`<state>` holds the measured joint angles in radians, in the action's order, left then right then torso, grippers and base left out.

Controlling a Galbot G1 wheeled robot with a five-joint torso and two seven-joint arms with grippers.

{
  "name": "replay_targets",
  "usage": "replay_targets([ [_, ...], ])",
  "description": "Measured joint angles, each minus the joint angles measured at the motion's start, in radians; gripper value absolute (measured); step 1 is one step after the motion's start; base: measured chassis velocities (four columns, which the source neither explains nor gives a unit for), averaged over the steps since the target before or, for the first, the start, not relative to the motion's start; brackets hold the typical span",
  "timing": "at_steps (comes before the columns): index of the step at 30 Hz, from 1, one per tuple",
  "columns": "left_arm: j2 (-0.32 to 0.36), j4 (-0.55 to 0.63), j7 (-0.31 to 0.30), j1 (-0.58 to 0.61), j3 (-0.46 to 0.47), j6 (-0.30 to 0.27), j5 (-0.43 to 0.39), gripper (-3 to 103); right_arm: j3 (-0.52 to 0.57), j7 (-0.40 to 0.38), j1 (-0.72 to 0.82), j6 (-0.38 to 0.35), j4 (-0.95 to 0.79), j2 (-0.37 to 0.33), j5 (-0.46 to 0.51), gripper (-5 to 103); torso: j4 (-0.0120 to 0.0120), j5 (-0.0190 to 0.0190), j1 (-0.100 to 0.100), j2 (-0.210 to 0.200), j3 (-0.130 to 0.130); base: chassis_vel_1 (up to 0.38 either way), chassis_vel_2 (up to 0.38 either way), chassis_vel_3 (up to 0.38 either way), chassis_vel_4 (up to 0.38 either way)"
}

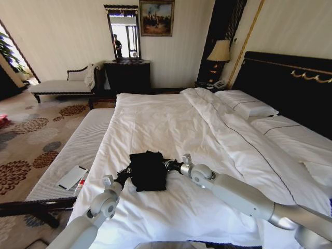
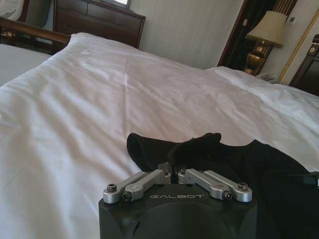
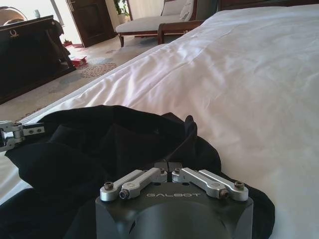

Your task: Fold the clothes on the bed.

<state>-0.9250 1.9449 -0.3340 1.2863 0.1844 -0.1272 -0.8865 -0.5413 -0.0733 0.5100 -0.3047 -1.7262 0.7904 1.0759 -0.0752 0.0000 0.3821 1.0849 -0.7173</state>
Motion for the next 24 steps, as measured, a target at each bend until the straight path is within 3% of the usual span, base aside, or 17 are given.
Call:
replay_targets([
  [5,0.012,0.025,0.0,0.011,0.026,0.0,0.002,1,0.075,0.002,0.036,0.002,-0.026,-0.013,-0.012,0,0.0,0.0,0.0,0.0,0.0,0.0,0.0,0.0,0.0],
  [13,0.065,0.12,-0.012,0.024,0.054,-0.012,0.0,1,0.331,-0.029,0.159,0.002,-0.166,-0.106,0.008,0,0.0,0.0001,0.0,0.0,0.0,0.0,0.0,0.0,0.0],
  [15,0.068,0.126,-0.012,0.022,0.054,-0.013,-0.001,1,0.343,-0.03,0.167,0.002,-0.175,-0.111,0.008,0,0.0,-0.0001,0.0,0.0,0.0,0.0,0.0,0.0,0.0],
  [18,0.114,0.18,-0.015,0.004,0.076,-0.018,-0.007,1,0.478,-0.031,0.265,0.001,-0.249,-0.152,-0.027,0,0.0,0.0001,0.0,0.0,0.0,0.0,0.0,0.0,0.0],
  [21,0.137,0.201,-0.016,-0.001,0.096,-0.018,-0.011,1,0.539,-0.031,0.314,0.001,-0.284,-0.166,-0.037,0,-0.0001,0.0003,0.0,0.0,0.0,0.0,0.0,0.0,0.0],
  [24,0.196,0.258,-0.008,-0.004,0.15,-0.02,-0.029,1,0.721,-0.033,0.45,-0.009,-0.393,-0.211,-0.09,0,0.0,0.0002,0.0,0.0,0.0,0.0,0.0,0.0,0.0],
])
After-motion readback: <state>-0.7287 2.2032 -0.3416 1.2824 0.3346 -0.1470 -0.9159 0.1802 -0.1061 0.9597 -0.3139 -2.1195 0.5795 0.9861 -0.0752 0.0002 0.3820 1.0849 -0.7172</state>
